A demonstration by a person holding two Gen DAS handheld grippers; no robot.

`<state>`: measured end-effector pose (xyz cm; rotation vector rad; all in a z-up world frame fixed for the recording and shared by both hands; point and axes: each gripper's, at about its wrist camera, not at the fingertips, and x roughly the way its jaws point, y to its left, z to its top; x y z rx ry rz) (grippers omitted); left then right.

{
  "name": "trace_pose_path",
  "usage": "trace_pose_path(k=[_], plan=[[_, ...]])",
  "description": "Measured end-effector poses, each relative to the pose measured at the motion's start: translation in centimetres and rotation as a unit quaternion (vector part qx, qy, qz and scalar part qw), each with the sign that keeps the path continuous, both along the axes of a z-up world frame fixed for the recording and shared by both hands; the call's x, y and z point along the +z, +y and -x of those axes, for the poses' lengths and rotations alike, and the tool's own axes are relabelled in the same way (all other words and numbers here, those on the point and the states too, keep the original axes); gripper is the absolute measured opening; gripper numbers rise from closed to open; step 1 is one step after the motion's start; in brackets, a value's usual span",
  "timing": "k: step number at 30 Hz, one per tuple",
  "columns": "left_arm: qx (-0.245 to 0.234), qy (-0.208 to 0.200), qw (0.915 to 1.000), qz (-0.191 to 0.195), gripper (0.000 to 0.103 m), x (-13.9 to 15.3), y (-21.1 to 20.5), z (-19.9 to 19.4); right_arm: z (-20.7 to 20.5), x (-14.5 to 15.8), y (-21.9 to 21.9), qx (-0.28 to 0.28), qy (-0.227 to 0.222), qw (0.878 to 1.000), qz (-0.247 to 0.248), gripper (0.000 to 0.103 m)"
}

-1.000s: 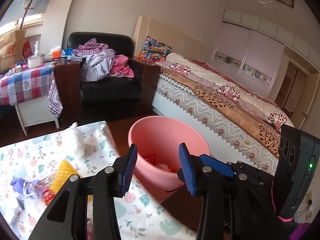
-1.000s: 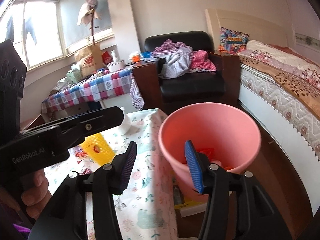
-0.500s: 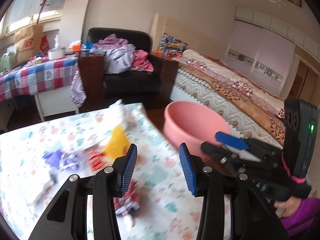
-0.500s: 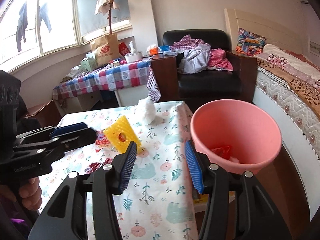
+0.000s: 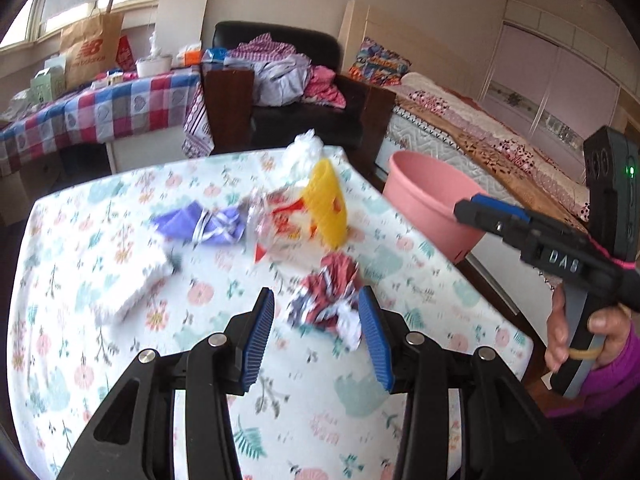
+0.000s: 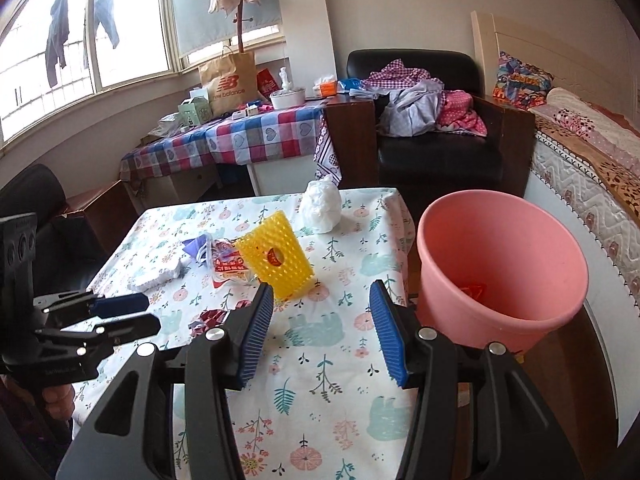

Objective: Collect trash
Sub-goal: 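Move both open tools back over the remaining trash on the table, then grasp the crumpled red-white wrapper with the left tool while the right tool grasps the yellow foam net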

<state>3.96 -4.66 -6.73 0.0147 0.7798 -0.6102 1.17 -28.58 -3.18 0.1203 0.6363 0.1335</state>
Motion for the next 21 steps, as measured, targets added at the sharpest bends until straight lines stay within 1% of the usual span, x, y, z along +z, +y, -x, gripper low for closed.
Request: trace_pose_path(k=[5,11,15,18,21], plan=[[-0.003,0.009,0.9999,-0.009,0.043,-0.8,0.2,0.2,-0.2,-0.3,0.5,0.007,0.007,1.000,0.001,0.051],[0.004,0.023,0.9997,-0.002,0.043,-1.0,0.2,-0.3,-0.5,-0.6,0.8,0.013,0.013,1.000,0.001,0.051],[-0.025,0.016,0.9996,-0.001,0.043,-0.5,-0.8,0.4,-0.6,-0.8,0.8,0.014,0.017,1.000,0.000,0.051],[-0.045,0.012,0.9989,-0.013,0.043,-0.5,-1.8,0.8,-0.8,-1.1,0.7,0.014,0.022,1.000,-0.005,0.051],[-0.062,0.017,0.9974,-0.032,0.041,-1.0,-3.0,0.8,-1.0,-1.4,0.7,0.015,0.026,1.000,-0.008,0.051]])
